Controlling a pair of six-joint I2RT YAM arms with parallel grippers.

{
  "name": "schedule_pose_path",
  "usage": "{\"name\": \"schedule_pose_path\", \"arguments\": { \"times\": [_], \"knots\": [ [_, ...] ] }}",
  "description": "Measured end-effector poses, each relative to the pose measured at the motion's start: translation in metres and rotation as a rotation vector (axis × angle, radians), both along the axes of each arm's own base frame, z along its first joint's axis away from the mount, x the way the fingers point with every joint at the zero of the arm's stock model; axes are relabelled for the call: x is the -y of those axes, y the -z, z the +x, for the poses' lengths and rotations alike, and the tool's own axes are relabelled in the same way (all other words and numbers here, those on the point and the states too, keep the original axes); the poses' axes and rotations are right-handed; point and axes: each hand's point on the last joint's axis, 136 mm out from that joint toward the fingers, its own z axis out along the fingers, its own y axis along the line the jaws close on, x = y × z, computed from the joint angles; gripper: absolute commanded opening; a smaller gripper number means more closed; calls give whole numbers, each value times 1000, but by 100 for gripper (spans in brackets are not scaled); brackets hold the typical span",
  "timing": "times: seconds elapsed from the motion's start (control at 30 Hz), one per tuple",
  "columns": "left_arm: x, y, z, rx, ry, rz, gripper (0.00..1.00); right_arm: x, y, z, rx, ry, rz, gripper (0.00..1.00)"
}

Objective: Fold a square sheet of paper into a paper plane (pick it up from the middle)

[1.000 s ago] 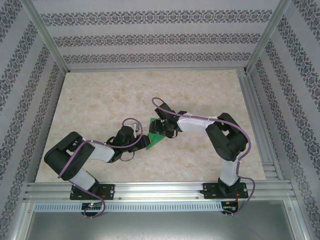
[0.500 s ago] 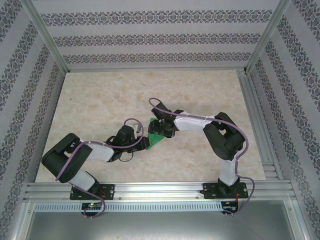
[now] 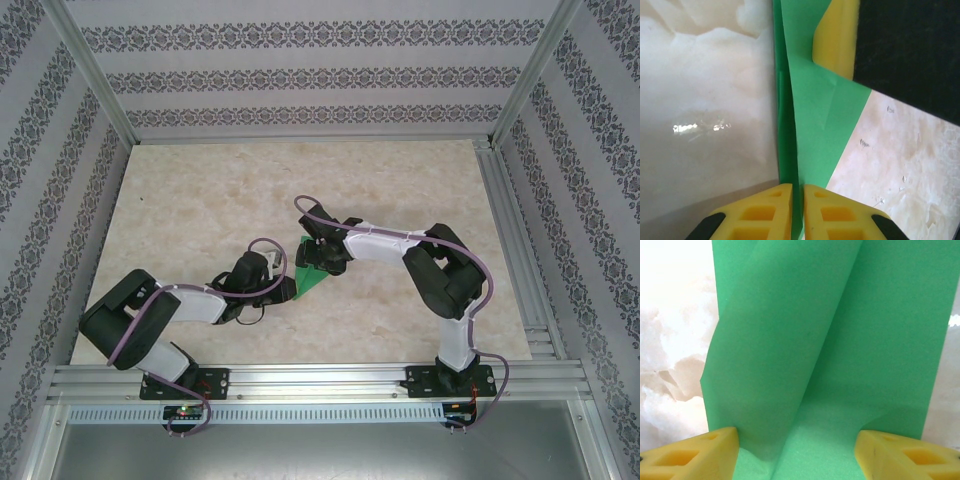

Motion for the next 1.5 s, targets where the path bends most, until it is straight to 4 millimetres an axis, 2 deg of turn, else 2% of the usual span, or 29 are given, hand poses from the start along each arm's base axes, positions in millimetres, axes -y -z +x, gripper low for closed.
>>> {"name": "schedule_pose_path", "arguments": {
  "times": [0.2,0.33,0.47,0.6,0.77,1.07,1.2,1.5],
  "knots": [
    [0,-1,-8,-9,30,-4,18,0,1,0,11,-3,-37,67],
    [-11,-5,-13,-18,9,10,20,0,2,0,15,-3,-48,67],
    [-30,-22,-5,24,-70,15,23,0,2,0,14,-2,-50,67],
    [-38,-42,1,80,-113,-4,24,0,3,0,12,-2,-54,66],
    [-39,-41,0,67,-119,-6,24,2,4,0,10,3,-63,64],
    [-26,-33,-4,14,-65,-56,25,3,7,-1,0,14,-71,65],
    [-16,-37,-2,18,-39,-108,22,3,8,-1,3,13,-83,65],
    [14,-31,6,-14,28,-167,15,4,9,-1,2,16,-88,65]
  ]
}}
